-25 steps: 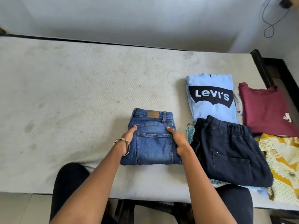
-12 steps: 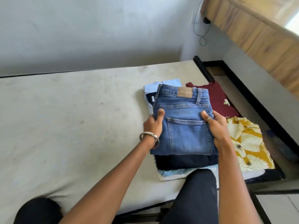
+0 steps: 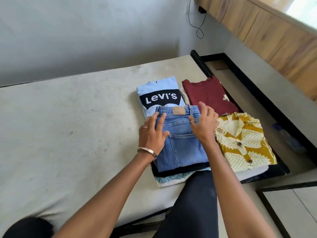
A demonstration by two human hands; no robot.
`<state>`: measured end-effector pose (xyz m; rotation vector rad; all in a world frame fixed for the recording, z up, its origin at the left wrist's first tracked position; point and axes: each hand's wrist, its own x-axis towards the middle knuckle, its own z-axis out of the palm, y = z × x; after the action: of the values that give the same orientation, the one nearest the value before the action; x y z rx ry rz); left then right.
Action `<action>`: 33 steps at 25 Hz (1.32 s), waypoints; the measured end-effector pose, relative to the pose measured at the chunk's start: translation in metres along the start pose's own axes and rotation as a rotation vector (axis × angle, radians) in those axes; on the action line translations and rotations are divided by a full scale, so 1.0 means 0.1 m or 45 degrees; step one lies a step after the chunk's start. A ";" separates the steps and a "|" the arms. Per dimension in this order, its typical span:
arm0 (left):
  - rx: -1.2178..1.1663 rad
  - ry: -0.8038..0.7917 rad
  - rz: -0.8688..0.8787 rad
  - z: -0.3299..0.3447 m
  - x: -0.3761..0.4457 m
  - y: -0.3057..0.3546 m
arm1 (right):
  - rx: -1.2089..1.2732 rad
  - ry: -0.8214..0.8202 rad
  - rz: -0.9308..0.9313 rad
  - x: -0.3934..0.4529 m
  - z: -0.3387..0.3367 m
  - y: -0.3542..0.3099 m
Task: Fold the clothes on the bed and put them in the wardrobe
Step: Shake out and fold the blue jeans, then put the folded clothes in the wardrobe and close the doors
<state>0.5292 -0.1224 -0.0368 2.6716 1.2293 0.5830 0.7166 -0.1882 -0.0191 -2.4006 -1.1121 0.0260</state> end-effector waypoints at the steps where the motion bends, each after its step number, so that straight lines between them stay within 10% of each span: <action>1: 0.105 -0.138 0.147 -0.03 0.08 0.04 | 0.002 -0.081 -0.139 0.03 -0.01 -0.04; 5: 0.194 -0.839 0.019 0.09 0.29 0.02 | -0.316 -0.758 -0.321 0.05 0.20 -0.05; 8: 0.188 -1.004 -0.056 0.30 0.37 -0.13 | -0.398 -0.972 -0.309 0.12 0.50 0.06; 23: 0.183 -0.984 -0.218 0.22 0.19 0.08 | -0.108 -0.955 -0.296 0.01 0.27 0.18; 29: 0.113 -1.496 -0.207 -0.29 -0.14 0.50 | -0.274 -1.284 -0.063 -0.68 -0.47 0.19; 33: 0.116 -1.528 -0.091 -0.63 -0.23 0.59 | -0.054 -1.073 0.276 -1.05 -0.99 0.22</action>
<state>0.5311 -0.1807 0.0315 2.2528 0.9072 -0.9804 0.6842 -0.3182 0.0393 -2.5823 -1.1588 1.1823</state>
